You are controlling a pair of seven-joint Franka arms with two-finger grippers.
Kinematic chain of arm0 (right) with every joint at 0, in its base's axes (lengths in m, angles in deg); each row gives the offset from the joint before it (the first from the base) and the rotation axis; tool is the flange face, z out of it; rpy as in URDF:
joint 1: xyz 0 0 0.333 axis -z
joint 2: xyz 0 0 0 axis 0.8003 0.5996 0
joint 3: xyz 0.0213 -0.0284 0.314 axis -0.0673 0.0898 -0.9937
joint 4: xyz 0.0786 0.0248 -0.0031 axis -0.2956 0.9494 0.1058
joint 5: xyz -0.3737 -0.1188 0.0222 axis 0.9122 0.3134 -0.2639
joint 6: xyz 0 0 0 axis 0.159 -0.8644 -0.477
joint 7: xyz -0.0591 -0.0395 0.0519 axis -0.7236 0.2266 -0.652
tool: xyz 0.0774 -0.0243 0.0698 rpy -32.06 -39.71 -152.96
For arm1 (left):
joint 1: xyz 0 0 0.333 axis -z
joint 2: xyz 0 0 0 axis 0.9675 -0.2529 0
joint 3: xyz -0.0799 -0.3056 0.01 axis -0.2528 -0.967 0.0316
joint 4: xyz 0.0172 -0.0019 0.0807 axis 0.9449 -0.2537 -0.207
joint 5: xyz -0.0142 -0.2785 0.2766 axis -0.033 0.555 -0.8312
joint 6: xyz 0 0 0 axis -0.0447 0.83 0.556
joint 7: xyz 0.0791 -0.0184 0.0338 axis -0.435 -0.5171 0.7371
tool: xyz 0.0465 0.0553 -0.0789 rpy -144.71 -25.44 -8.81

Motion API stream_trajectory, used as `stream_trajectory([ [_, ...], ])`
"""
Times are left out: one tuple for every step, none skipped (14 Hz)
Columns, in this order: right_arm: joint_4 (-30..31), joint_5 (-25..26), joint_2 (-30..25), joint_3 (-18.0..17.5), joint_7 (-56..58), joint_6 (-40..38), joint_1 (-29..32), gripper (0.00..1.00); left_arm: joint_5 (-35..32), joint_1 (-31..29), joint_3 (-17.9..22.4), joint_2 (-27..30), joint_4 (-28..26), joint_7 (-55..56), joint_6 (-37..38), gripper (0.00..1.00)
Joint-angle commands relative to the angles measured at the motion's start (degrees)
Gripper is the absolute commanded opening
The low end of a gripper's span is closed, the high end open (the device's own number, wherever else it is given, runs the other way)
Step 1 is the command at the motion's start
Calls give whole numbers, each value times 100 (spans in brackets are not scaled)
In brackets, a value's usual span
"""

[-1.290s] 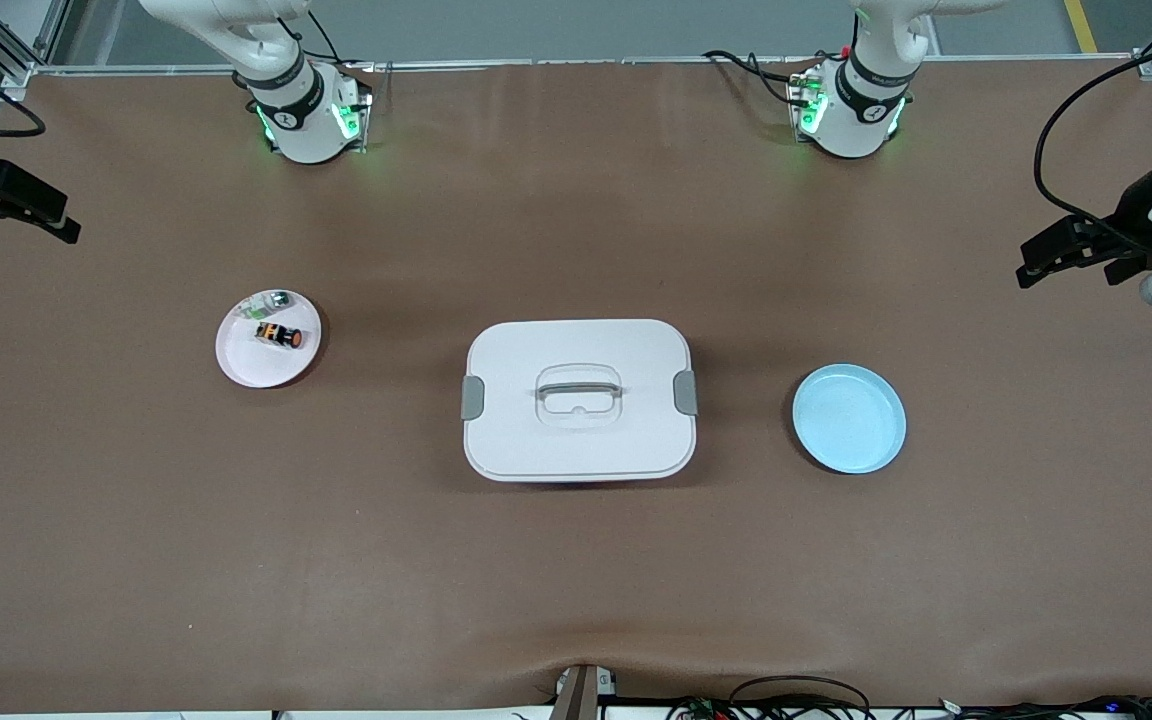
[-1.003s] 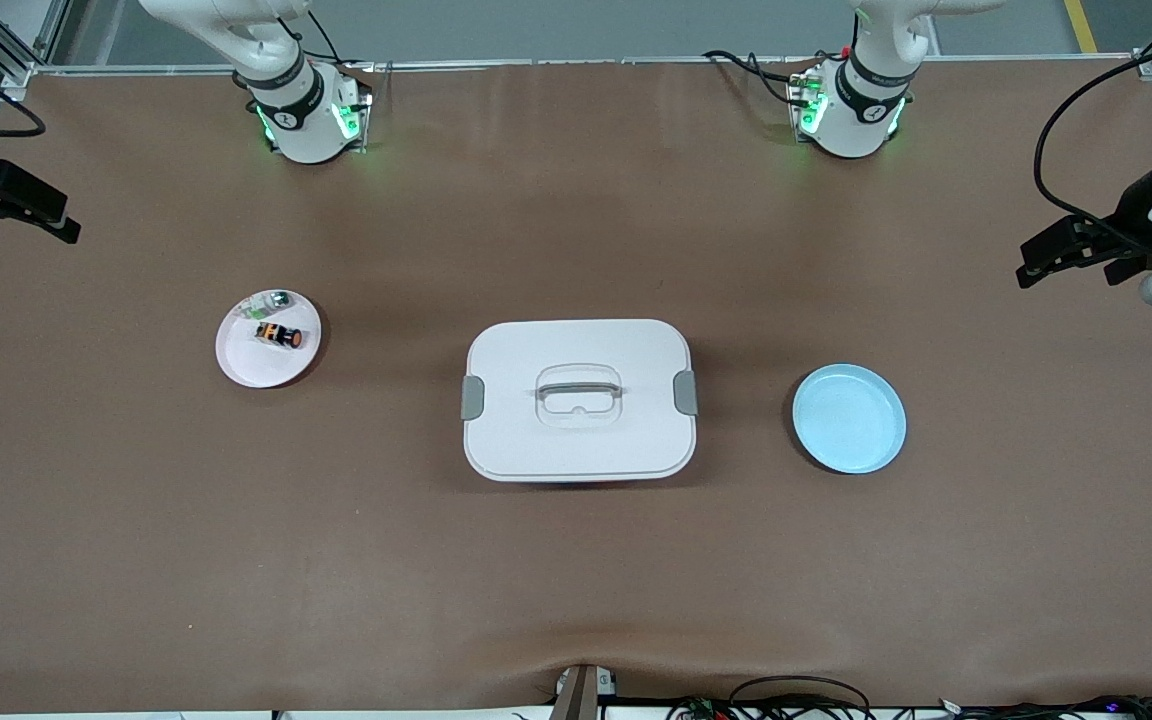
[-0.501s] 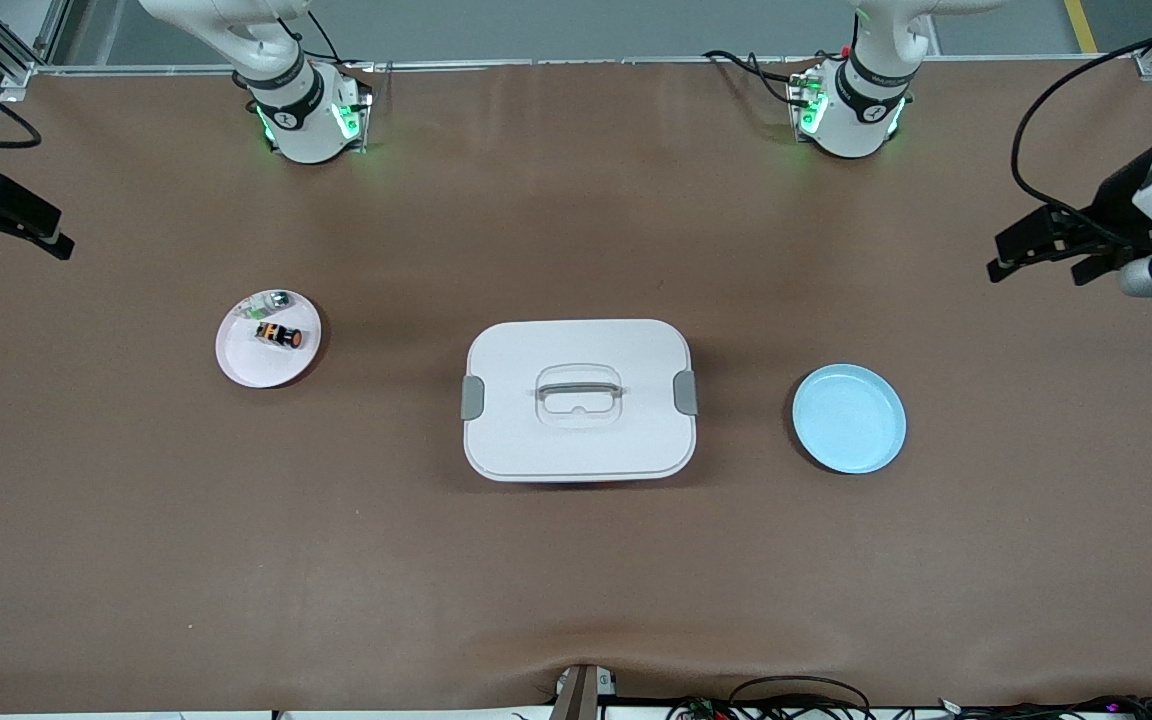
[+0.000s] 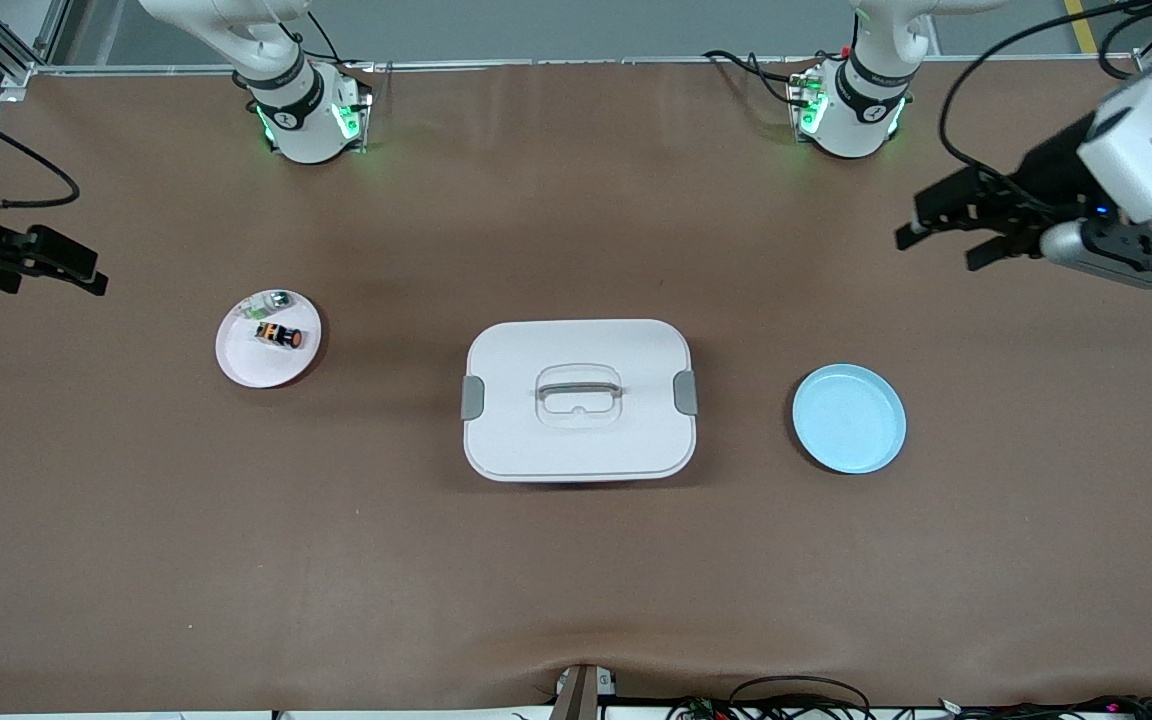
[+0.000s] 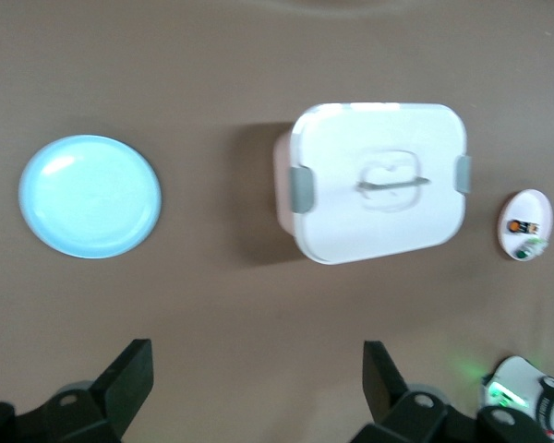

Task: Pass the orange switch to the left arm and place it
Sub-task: 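Move the right gripper toward the white plate while the left gripper advances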

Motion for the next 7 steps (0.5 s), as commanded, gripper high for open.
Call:
stream_trajectory([
  [-58,31,499,-14,59,70,32,100,469,-5,-401,-219,157,172,-212,100],
  [-58,22,544,-14,67,88,58,100,654,21,-560,-290,157,268,-352,100],
  [-58,31,649,-14,68,70,67,100,717,30,-709,-351,157,547,-467,100],
  [-32,31,711,-14,59,70,67,100,709,39,-902,-439,157,811,-590,100],
  [3,22,764,-14,50,96,41,100,691,65,-1113,-544,166,988,-747,100],
  [108,5,817,-14,33,131,41,100,674,126,-1254,-658,201,1120,-1027,100],
  [335,13,852,-5,15,367,15,100,647,266,-1299,-773,219,1278,-1283,100],
])
